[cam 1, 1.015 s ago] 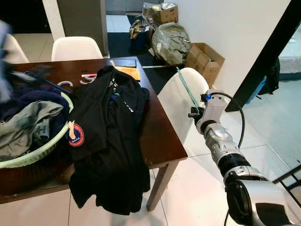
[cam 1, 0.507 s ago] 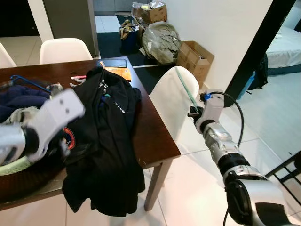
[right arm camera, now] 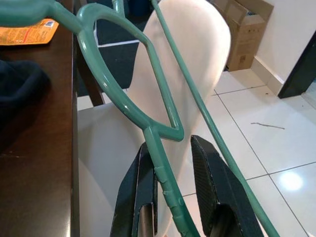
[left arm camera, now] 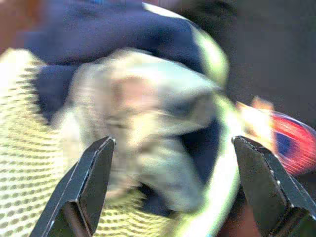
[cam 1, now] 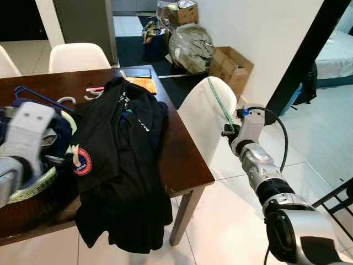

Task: Hang hanger

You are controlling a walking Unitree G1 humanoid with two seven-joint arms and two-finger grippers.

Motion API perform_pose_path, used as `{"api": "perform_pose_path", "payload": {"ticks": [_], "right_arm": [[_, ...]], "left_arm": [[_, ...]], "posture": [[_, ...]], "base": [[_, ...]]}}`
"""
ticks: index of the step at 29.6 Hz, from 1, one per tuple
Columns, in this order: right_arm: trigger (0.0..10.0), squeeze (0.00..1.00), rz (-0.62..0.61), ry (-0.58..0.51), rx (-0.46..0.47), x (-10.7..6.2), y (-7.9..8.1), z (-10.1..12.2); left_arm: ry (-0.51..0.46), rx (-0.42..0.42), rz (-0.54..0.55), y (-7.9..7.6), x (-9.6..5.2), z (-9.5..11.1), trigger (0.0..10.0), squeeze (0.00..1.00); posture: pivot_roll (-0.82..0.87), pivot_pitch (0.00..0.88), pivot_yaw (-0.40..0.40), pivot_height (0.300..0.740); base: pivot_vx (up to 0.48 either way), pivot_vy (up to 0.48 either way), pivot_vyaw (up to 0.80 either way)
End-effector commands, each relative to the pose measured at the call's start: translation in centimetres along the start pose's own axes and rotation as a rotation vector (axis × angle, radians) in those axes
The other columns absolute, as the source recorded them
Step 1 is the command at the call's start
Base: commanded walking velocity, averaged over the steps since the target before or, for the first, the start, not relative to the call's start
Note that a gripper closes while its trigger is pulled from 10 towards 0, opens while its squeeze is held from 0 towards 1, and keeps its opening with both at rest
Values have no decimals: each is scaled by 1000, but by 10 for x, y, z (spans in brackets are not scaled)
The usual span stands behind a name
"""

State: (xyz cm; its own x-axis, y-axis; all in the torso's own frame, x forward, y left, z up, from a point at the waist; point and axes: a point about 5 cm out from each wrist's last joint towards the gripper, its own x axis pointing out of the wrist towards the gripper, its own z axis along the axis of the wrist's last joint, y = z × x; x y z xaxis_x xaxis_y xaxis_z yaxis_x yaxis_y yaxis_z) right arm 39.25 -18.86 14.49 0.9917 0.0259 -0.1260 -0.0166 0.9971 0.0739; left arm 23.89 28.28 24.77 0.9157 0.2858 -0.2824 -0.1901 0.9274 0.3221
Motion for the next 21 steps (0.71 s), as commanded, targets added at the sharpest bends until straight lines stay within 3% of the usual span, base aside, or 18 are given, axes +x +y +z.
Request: {"api": "perform_pose_path", "payload": {"ticks": [1, 6, 13, 16, 21], "right_arm": [[10000, 0, -6, 32, 18, -1, -2, -6], [10000, 0, -5, 33, 16, -1, -2, -7], [10000, 0, -1, 39, 14, -1, -3, -8], [10000, 0, 4, 43, 10, -1, -3, -8], [10000, 0, 3, 44, 11, -1, -3, -8]], "left_arm": [[-37, -9, 50, 2, -4, 1, 10000, 0], [-39, -1, 95, 4, -9, -1, 10000, 0], [91, 48, 137, 5, -29, -16, 10000, 0], [206, 146, 237, 32, -41, -35, 10000, 0], [241, 206, 329, 55, -44, -43, 10000, 0]], "posture": [[137, 62, -73, 740], [134, 61, -72, 740], [151, 63, -82, 740], [151, 61, -82, 740], [152, 63, -86, 740]], "base": [[0, 0, 0], [0, 0, 0], [0, 0, 0], [0, 0, 0], [0, 0, 0]]}}
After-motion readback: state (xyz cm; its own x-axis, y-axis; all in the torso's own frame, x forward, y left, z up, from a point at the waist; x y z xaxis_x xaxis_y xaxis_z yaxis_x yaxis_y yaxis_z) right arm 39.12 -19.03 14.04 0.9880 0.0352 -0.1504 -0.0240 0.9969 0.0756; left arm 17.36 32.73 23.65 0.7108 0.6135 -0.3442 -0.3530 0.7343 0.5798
